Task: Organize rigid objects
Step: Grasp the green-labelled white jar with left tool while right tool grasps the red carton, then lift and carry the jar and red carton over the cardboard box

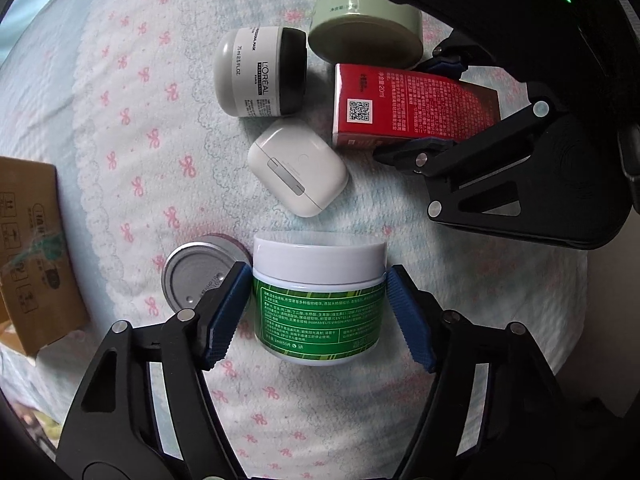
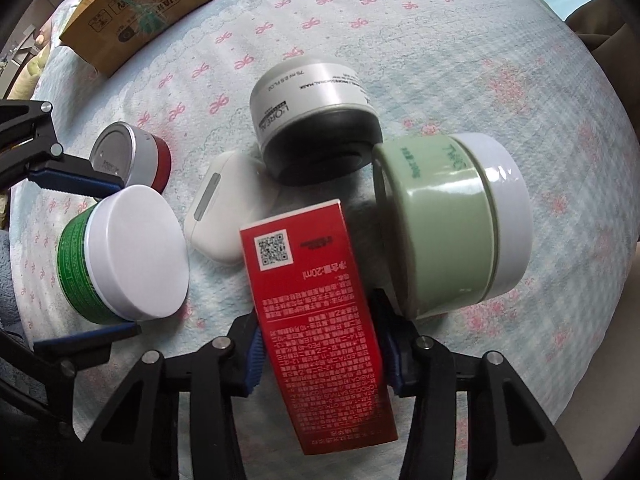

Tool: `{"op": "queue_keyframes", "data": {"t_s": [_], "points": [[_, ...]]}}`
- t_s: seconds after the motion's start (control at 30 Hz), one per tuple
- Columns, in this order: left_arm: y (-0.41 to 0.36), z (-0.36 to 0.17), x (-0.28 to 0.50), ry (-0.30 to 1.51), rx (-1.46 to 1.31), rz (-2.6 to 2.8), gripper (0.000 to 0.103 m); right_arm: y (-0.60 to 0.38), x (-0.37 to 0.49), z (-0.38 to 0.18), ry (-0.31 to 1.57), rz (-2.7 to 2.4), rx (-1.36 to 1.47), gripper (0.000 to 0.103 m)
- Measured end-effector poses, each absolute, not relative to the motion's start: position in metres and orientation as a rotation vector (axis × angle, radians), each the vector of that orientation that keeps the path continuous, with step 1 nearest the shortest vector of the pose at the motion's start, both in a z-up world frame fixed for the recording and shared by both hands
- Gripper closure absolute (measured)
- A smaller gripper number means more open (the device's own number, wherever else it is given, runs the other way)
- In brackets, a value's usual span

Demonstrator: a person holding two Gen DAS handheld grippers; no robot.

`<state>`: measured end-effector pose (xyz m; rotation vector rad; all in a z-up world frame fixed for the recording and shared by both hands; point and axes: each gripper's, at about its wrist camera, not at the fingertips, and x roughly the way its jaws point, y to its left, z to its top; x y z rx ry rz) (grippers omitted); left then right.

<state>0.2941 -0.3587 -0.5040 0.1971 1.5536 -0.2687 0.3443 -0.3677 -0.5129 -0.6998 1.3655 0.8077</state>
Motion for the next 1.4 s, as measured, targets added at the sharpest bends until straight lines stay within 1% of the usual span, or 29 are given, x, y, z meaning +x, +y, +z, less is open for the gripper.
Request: {"op": "queue_keyframes", "data": {"t_s": [0.2, 0.3, 0.4, 0.53, 0.7, 0.97, 1.2, 1.4], "points": [[-0.368, -0.506, 0.293, 1.535, 0.21, -0.271, 0.036, -0.368, 0.343, -0.512, 1.368, 0.792, -0.679, 0.06], [-0.363, -0.512, 0.289, 1.562, 0.198, -0.258, 0.034, -0.374, 0.348, -0.514, 1.372, 0.79, -0.654, 0.06], [-0.357, -0.519, 0.297, 1.583, 0.127, -0.258, 0.034, -0.382, 0.342, -0.514, 1.368, 0.792, -0.674, 0.06], [-0.356, -0.533, 0.297, 1.6, 0.139, -0.275, 0.034, -0.382, 0.342, -0.519, 1.38, 0.773, -0.635, 0.06], [-0.354, -0.532, 0.296, 1.599, 0.073, -0.291, 0.035, -0.382, 0.343, -0.519, 1.371, 0.751, -0.624, 0.061], [-0.321, -0.526, 0.289, 1.575, -0.031, -0.298, 0.035, -0.384, 0.331, -0.506, 1.37, 0.689, -0.573, 0.061], [-0.305, -0.507, 0.284, 1.525, -0.034, -0.311, 0.035, -0.399, 0.323, -0.482, 1.359, 0.606, -0.489, 0.061], [-0.29, -0.462, 0.279, 1.448, -0.057, -0.318, 0.035, -0.407, 0.316, -0.441, 1.341, 0.532, -0.417, 0.061]]}}
